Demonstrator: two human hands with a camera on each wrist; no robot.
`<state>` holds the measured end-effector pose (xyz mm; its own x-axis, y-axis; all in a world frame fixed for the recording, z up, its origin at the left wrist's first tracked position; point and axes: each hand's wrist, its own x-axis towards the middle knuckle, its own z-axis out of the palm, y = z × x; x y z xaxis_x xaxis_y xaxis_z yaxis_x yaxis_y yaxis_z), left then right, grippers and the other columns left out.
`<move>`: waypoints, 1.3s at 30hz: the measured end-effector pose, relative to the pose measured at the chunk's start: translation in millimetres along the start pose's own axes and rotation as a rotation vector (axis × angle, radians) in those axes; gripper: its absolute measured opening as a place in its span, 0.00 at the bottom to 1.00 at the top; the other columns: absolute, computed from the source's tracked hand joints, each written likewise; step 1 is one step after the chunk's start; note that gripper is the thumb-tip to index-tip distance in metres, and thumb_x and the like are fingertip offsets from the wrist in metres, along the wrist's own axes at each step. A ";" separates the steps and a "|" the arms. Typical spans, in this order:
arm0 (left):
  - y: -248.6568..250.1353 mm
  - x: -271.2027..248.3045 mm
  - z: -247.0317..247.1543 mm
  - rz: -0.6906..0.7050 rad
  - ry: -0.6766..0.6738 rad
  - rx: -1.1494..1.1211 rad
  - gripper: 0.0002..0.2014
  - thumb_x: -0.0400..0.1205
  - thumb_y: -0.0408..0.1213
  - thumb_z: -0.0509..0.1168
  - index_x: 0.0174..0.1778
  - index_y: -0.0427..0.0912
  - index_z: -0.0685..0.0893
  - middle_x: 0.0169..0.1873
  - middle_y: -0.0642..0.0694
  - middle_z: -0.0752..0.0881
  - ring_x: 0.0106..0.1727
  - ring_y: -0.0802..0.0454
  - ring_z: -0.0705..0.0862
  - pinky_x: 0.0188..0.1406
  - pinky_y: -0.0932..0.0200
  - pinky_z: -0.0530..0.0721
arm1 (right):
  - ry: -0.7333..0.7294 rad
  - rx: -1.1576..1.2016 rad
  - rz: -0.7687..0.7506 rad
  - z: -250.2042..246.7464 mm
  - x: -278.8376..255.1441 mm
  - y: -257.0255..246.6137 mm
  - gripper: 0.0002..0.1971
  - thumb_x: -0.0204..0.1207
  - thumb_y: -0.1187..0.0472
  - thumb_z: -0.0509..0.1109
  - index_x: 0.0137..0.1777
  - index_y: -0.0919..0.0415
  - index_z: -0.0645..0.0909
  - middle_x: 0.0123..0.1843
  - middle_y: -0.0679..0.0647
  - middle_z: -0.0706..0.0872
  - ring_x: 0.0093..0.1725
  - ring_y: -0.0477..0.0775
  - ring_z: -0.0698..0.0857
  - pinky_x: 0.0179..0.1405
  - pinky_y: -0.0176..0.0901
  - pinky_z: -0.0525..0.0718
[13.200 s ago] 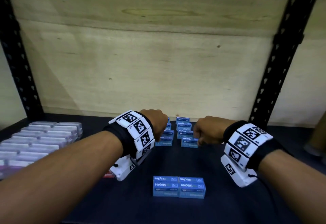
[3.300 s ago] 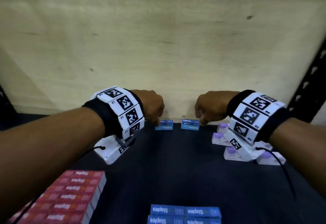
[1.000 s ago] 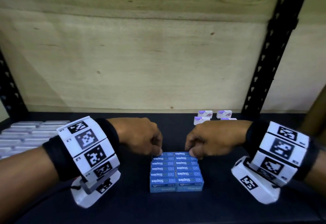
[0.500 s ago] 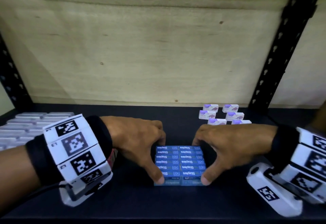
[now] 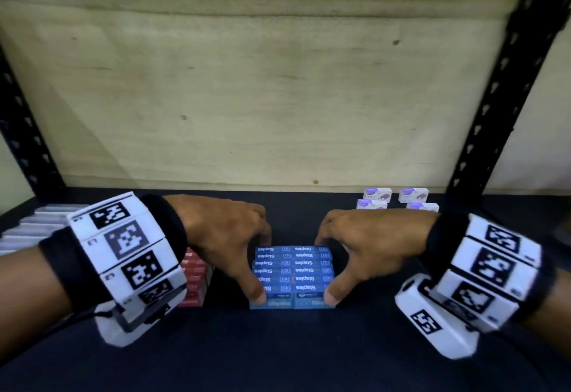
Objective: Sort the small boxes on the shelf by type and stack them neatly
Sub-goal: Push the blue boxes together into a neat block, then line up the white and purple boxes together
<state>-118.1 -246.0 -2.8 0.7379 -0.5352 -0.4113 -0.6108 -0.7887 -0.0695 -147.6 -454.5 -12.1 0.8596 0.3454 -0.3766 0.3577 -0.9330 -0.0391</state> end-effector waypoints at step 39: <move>140.5 159.5 -81.8 0.102 0.176 0.215 0.20 0.78 0.49 0.74 0.61 0.41 0.82 0.52 0.43 0.80 0.57 0.41 0.84 0.42 0.53 0.78 | 0.089 0.007 0.456 7.0 -28.6 168.1 0.13 0.80 0.53 0.72 0.63 0.53 0.82 0.56 0.47 0.84 0.49 0.48 0.80 0.36 0.34 0.74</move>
<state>-62.8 -466.9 -3.8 0.6967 -0.6674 -0.2631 -0.7172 -0.6563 -0.2342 -114.6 -621.9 -14.3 0.9566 -0.0935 -0.2761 -0.0665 -0.9922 0.1059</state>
